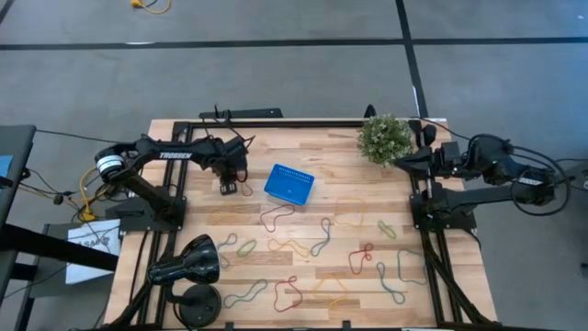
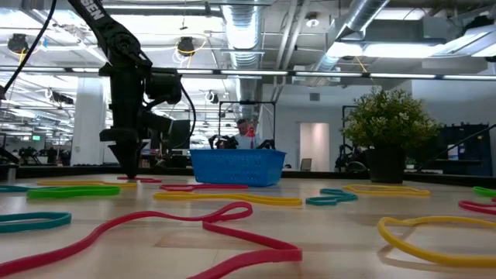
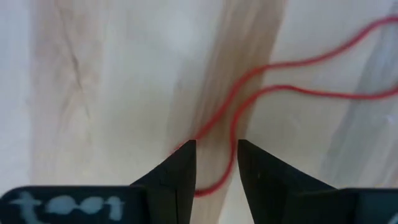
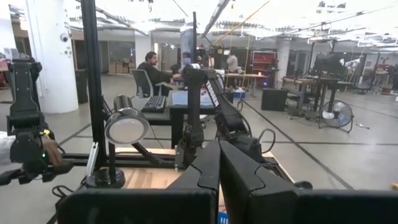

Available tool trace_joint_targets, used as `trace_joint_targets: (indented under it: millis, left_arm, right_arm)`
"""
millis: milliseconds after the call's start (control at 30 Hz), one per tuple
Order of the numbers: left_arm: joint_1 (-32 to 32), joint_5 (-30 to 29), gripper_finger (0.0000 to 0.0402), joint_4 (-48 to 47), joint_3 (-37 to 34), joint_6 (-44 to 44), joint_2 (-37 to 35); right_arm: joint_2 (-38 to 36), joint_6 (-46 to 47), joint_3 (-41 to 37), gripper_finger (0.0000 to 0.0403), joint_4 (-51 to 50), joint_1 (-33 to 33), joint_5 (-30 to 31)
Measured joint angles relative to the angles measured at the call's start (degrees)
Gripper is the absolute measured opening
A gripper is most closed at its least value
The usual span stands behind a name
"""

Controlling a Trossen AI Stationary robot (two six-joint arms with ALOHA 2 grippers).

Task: Pick and place items into bin
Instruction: Put the red rubber band into the blue bin

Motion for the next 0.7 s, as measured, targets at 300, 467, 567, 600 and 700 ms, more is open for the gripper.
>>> trace_joint_targets:
  millis: [300, 467, 567, 600, 700]
  left_arm:
    - [0.0, 2.9, 0.0107, 0.0, 0.0, -0.1, 0.3]
    - [0.2, 2.9, 0.0107, 0.2, 0.2, -0.1, 1.9]
    - [0.6, 3.1, 0.0107, 0.0, 0.3, -0.2, 3.2]
    - [0.7, 3.3, 0.0107, 0.0, 0.3, -0.3, 3.4]
    - [1.0, 4.2, 0.0107, 0.0, 0.3, -0.3, 3.6]
  right_arm:
    - [1.2, 0.0, 0.0, 0.0000, -0.1, 0.0, 0.0]
    - [1.6, 0.0, 0.0, 0.0000, 0.0, 0.0, 0.0]
    - [1.6, 0.0, 0.0, 0.0000, 0.2, 0.0, 0.0]
    - [1.6, 0.0, 0.0, 0.0000, 0.2, 0.0, 0.0]
    - [1.6, 0.0, 0.0, 0.0000, 0.1, 0.0, 0.0]
